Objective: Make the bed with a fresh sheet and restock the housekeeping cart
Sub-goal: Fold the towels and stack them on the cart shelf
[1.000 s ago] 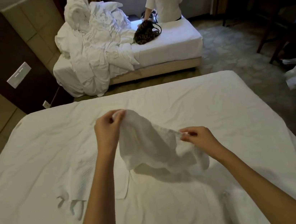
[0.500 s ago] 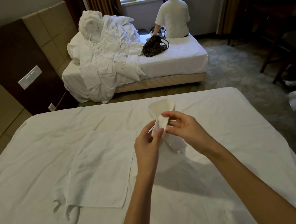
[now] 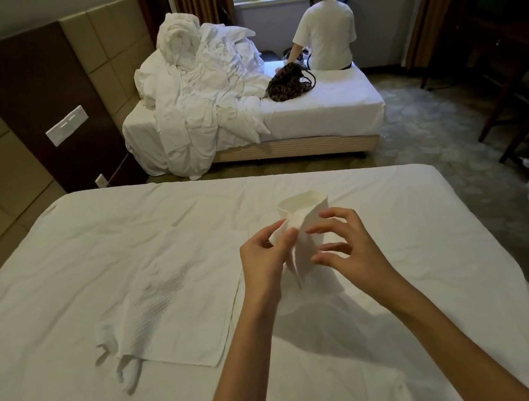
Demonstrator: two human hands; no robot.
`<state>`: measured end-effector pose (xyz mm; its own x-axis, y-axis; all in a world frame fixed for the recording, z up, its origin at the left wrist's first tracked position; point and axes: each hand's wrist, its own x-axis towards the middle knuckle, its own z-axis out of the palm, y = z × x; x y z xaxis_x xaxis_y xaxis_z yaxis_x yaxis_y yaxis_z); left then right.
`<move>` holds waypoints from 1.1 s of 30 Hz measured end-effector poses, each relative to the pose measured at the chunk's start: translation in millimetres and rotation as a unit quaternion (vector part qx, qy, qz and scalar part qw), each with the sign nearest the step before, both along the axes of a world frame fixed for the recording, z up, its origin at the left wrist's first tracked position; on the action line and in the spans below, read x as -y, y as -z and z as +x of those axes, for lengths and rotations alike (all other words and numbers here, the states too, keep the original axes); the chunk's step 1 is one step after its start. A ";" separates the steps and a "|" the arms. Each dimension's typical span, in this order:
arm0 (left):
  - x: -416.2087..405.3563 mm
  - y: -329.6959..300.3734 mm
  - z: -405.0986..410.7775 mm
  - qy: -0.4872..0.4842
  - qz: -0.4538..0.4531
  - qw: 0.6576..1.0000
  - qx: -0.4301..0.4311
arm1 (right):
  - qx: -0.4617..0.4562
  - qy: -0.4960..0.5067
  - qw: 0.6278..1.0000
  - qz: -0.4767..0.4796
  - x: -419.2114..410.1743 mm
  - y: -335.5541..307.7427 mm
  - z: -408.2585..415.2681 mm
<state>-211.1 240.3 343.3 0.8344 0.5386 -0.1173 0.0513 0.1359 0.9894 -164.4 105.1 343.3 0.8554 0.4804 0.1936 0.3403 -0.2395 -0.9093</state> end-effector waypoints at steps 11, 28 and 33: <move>11.7 -0.3 -3.3 0.106 -0.097 0.990 -0.002 | 0.113 0.001 0.991 -0.071 -15.0 3.0 -0.8; -7.0 0.0 -14.3 0.053 0.073 0.994 0.056 | 0.060 0.097 0.993 0.037 -24.5 -8.6 4.9; -0.4 2.2 -22.8 0.014 0.093 0.992 0.080 | 0.063 0.128 0.988 0.056 -32.5 -5.5 1.2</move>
